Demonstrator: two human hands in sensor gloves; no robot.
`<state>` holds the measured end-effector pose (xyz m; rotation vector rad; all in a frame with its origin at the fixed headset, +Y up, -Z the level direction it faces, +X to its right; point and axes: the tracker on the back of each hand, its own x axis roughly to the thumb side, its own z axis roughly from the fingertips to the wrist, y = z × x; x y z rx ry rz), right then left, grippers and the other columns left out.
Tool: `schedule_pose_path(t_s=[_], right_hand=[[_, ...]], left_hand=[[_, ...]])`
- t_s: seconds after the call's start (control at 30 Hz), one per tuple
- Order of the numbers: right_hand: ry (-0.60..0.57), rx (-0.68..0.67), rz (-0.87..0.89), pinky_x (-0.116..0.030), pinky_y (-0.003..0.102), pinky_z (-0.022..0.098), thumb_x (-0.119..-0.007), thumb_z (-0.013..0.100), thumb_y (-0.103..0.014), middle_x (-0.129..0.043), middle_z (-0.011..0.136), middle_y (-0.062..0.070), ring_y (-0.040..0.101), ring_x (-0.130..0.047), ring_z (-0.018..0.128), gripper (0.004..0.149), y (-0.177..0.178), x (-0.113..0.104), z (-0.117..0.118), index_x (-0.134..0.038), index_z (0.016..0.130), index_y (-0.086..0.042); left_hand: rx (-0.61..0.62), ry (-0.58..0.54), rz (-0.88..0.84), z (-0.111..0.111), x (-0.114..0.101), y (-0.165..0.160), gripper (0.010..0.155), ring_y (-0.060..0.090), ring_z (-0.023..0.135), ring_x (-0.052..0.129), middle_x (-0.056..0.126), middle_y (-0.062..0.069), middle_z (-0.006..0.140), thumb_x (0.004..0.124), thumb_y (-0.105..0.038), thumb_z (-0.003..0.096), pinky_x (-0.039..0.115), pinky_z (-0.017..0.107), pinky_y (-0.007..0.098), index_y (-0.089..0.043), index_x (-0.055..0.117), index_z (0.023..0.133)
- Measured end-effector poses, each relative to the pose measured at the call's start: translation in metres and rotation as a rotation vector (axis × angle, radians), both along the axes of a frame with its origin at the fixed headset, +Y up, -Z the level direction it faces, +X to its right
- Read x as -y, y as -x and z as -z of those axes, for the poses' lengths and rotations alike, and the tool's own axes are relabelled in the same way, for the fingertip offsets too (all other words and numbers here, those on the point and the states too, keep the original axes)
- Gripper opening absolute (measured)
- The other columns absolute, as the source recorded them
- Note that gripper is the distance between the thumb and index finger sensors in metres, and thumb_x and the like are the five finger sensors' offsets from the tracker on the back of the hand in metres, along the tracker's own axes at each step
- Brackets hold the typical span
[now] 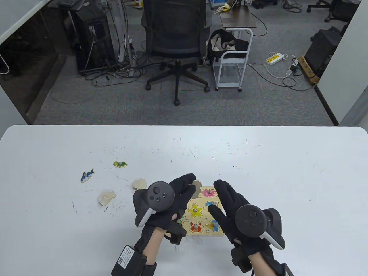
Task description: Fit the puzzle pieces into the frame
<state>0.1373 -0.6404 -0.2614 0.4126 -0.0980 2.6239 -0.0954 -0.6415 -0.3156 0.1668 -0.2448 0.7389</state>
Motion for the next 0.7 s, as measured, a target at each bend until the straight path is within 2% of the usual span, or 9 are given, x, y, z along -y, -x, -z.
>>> schedule_pose_path(t_s=[0.1, 0.27, 0.4, 0.5, 0.57, 0.7], right_hand=[[-0.065, 0.02, -0.039, -0.068, 0.048, 0.07, -0.076, 0.048, -0.056, -0.059, 0.115, 0.005, 0.026, -0.086, 0.092, 0.08, 0.017, 0.004, -0.007, -0.034, 0.112, -0.03], [-0.172, 0.08, -0.115, -0.074, 0.044, 0.067, -0.079, 0.047, -0.055, -0.063, 0.112, 0.004, 0.021, -0.093, 0.085, 0.082, 0.034, 0.012, -0.012, -0.035, 0.111, -0.029], [-0.216, 0.102, -0.153, -0.078, 0.041, 0.062, -0.081, 0.045, -0.054, -0.07, 0.107, 0.003, 0.016, -0.098, 0.078, 0.082, 0.043, 0.018, -0.014, -0.04, 0.11, -0.025], [-0.263, 0.173, -0.208, -0.081, 0.038, 0.06, -0.083, 0.044, -0.053, -0.075, 0.103, 0.004, 0.013, -0.101, 0.072, 0.083, 0.049, 0.022, -0.015, -0.043, 0.109, -0.023], [-0.277, 0.21, -0.245, -0.082, 0.037, 0.059, -0.084, 0.043, -0.053, -0.078, 0.101, 0.004, 0.011, -0.102, 0.07, 0.082, 0.051, 0.025, -0.015, -0.045, 0.109, -0.022], [-0.245, 0.188, -0.202, -0.083, 0.036, 0.057, -0.084, 0.044, -0.051, -0.08, 0.099, 0.005, 0.01, -0.104, 0.068, 0.08, 0.048, 0.025, -0.012, -0.047, 0.108, -0.021]], left_hand=[[-0.015, -0.045, -0.013, -0.012, 0.002, 0.0, 0.048, 0.007, 0.067, 0.105, 0.1, -0.008, 0.088, 0.081, -0.047, 0.0508, 0.088, 0.059, 0.034, -0.034, 0.078, 0.097], [0.015, -0.047, -0.089, -0.025, 0.01, 0.001, 0.047, 0.006, 0.064, 0.108, 0.103, -0.007, 0.084, 0.081, -0.047, 0.0507, 0.09, 0.056, 0.033, -0.031, 0.081, 0.095], [0.004, -0.04, -0.045, -0.026, 0.016, -0.002, 0.047, 0.006, 0.062, 0.109, 0.104, -0.007, 0.083, 0.081, -0.047, 0.0509, 0.091, 0.055, 0.032, -0.03, 0.081, 0.095], [0.026, -0.009, -0.058, -0.027, 0.02, -0.006, 0.049, 0.006, 0.06, 0.109, 0.105, -0.006, 0.081, 0.081, -0.048, 0.0507, 0.092, 0.053, 0.032, -0.028, 0.081, 0.095], [0.042, -0.003, -0.046, -0.028, 0.02, -0.009, 0.05, 0.007, 0.061, 0.109, 0.105, -0.005, 0.081, 0.08, -0.049, 0.0508, 0.091, 0.054, 0.033, -0.027, 0.081, 0.096], [0.058, -0.012, -0.002, -0.031, 0.018, -0.012, 0.053, 0.009, 0.065, 0.108, 0.103, -0.002, 0.085, 0.077, -0.052, 0.0512, 0.09, 0.056, 0.034, -0.026, 0.079, 0.098]])
